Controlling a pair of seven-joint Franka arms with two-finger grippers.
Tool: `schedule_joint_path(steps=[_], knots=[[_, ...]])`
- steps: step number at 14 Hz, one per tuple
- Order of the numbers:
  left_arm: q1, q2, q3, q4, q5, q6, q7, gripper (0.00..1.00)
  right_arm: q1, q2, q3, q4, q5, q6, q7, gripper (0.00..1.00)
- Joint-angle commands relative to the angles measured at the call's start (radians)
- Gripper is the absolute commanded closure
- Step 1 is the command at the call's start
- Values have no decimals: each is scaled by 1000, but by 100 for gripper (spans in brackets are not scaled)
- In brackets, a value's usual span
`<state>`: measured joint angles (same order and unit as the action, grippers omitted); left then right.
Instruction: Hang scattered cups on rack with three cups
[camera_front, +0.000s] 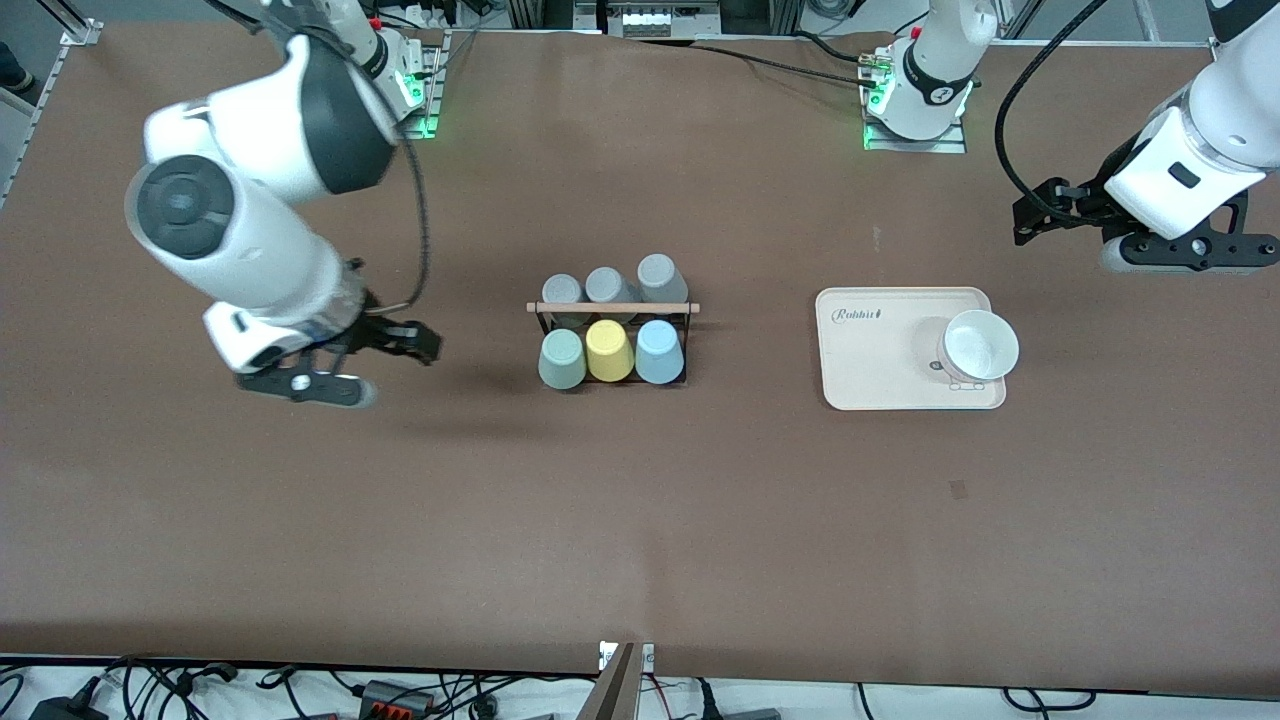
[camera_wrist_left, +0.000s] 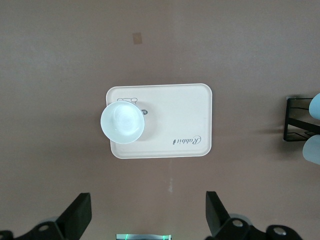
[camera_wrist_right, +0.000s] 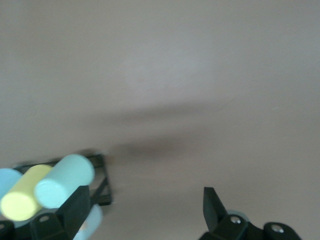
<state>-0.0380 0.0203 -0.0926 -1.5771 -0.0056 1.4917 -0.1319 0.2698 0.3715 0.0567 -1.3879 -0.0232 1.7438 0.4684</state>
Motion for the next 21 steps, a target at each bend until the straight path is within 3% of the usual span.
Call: schedule_joint_path(steps=[1,6,9,14,18,21], knots=[[1,-17,-3,-4,-14,-11,-6,0,-85,-54,9,-11,-14,-39,-117,0],[1,-17,-3,-4,-13,-11,-6,0,-266,-128,11,-13,-1,-46,-397,0],[1,-17,-3,-4,-13,-11,-6,0,-264,-149,-79,-14,34,-76,-528,0],[0,-17,-3,-4,-13,-11,-6,0,-308,-180,-37,-37,26,-83,-527,0],[0,-17,-3,-4,-13,-10,-6,0,-308,-330,-38,-268,19,29,-528,0],[0,-17,-3,-4,-13,-10,-6,0,-308,-362,-38,-309,0,28,-530,0]])
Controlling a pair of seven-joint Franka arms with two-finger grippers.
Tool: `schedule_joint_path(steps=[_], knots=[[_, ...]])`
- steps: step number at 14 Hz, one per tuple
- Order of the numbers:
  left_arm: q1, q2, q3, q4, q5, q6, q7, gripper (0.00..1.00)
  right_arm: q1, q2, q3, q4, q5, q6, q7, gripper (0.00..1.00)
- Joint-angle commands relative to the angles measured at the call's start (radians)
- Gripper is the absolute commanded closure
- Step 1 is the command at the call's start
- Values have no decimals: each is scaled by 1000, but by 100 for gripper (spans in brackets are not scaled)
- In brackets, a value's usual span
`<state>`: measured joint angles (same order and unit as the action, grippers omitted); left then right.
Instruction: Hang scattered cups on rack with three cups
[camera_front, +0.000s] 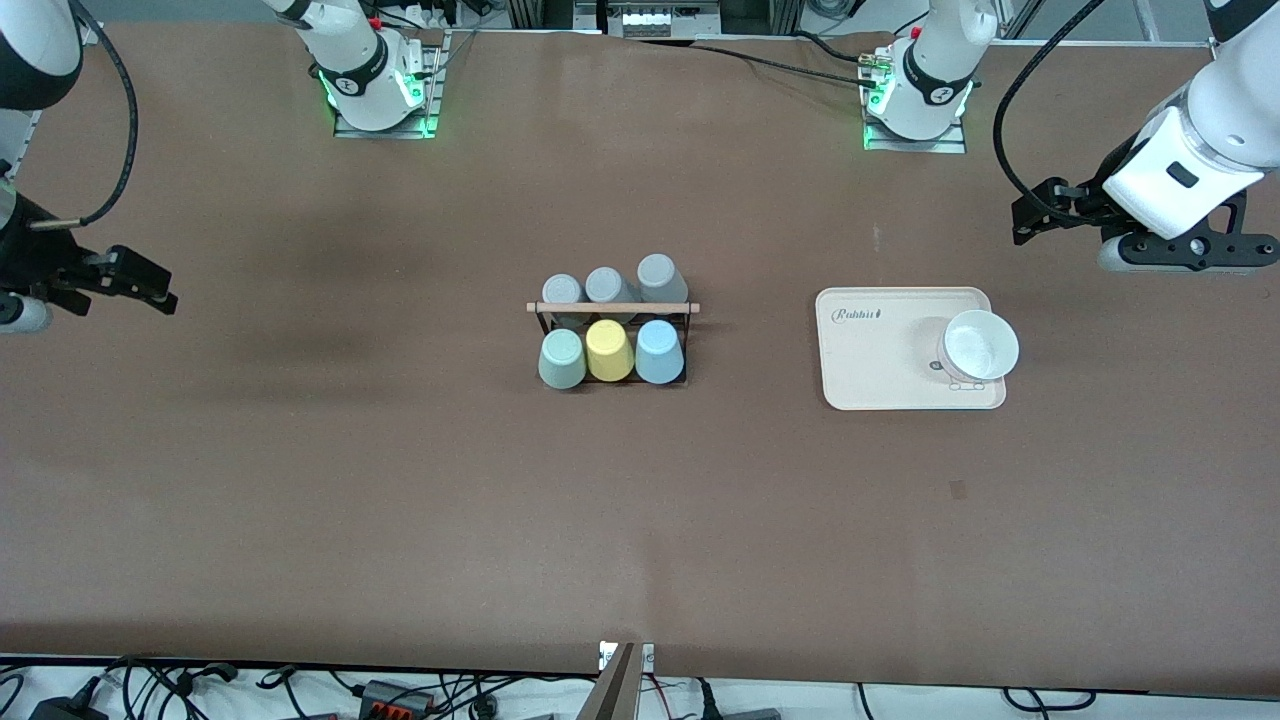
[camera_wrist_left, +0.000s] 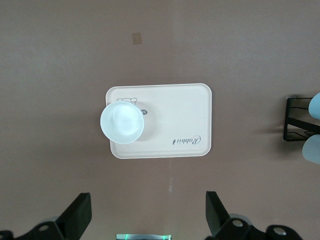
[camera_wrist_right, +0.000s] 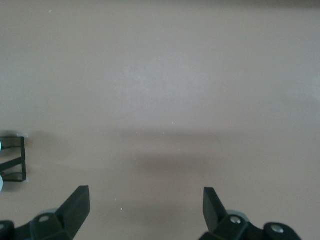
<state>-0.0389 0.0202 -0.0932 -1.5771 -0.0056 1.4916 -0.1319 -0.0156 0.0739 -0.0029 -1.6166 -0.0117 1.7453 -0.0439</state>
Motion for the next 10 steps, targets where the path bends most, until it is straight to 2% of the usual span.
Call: schedule_joint_path(steps=[1,7,10], knots=[[1,-17,-2,-4,-13,-10,-5,0,-24,-77,21,-97,-11,31,-17,0],[1,-16,-2,-4,-4,-8,-5,0,-24,-101,18,-140,-4,31,-28,0],[1,-16,-2,-4,-4,-7,-5,0,-23,-157,18,-230,-7,77,-30,0]])
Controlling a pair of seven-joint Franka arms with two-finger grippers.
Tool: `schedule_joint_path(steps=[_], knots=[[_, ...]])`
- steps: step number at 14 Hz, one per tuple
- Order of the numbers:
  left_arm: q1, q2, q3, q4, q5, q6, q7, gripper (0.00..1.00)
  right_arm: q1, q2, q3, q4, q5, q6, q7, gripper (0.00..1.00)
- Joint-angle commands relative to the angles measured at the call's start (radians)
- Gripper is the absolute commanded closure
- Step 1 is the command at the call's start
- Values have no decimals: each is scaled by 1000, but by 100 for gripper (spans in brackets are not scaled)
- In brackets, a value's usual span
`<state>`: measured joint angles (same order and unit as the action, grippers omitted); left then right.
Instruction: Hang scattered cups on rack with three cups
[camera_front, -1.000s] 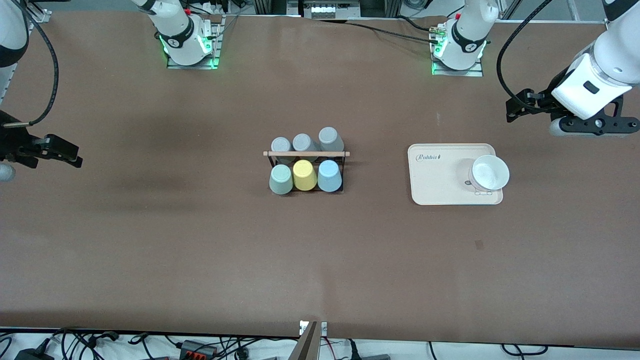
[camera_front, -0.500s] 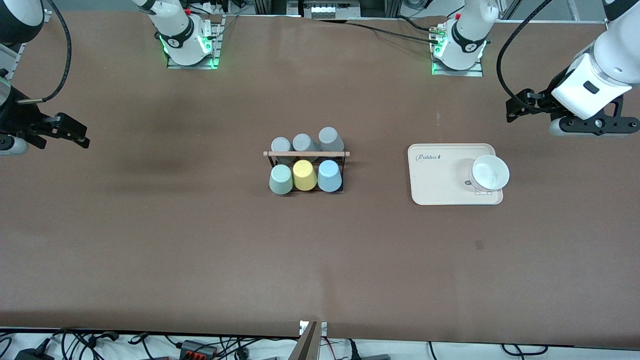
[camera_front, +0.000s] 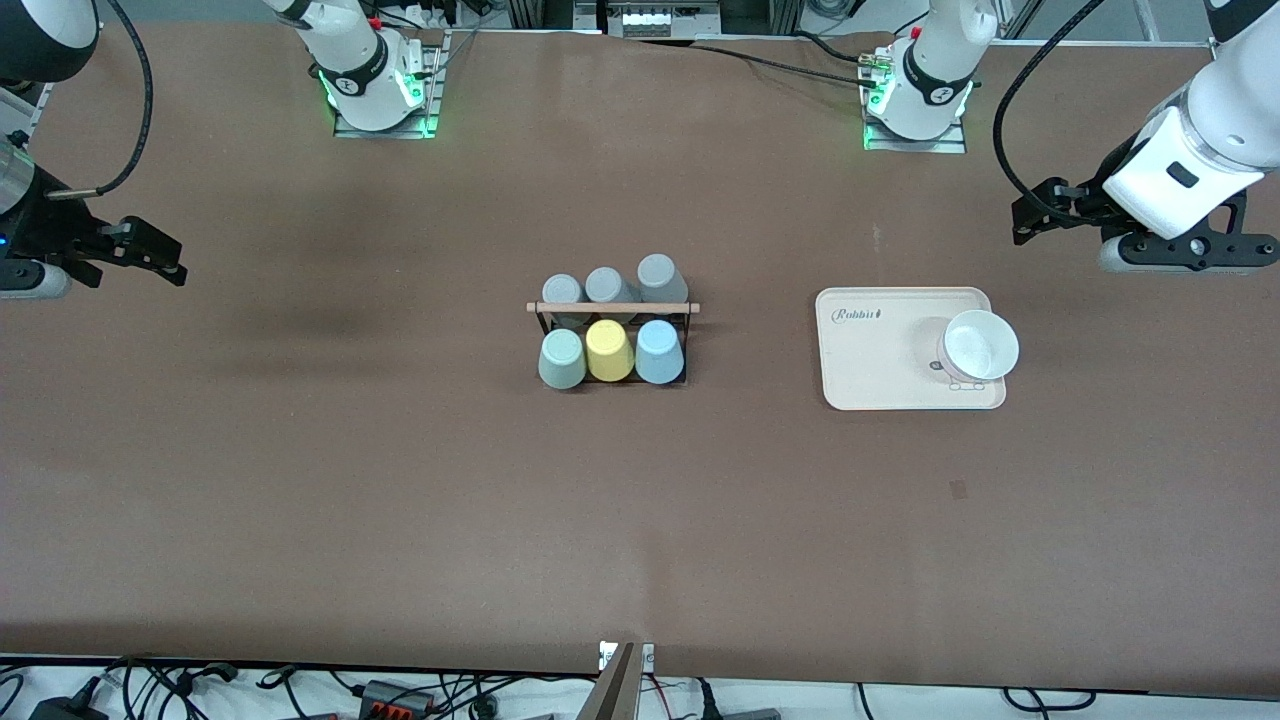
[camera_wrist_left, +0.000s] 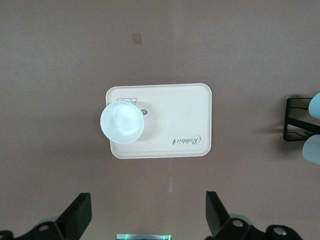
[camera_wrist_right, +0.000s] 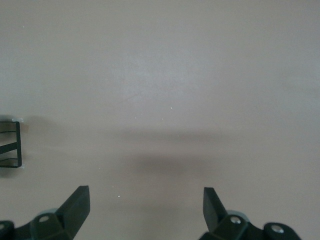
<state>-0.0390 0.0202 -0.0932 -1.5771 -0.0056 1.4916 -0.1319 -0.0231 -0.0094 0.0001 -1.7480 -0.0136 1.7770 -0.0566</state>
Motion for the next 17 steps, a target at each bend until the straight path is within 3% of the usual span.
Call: schedule_joint_path(steps=[1,9,17], knots=[[1,-16,-2,-4,-4,-7,-5,0,-14,-80,17,-103,-5,47,-17,0],[-4,-16,-5,-4,-2,-8,-5,0,-20,-77,14,-53,3,-34,-23,0],[-4,-16,-2,-4,-2,-8,-5,0,-17,-78,15,-51,3,-27,-23,0]])
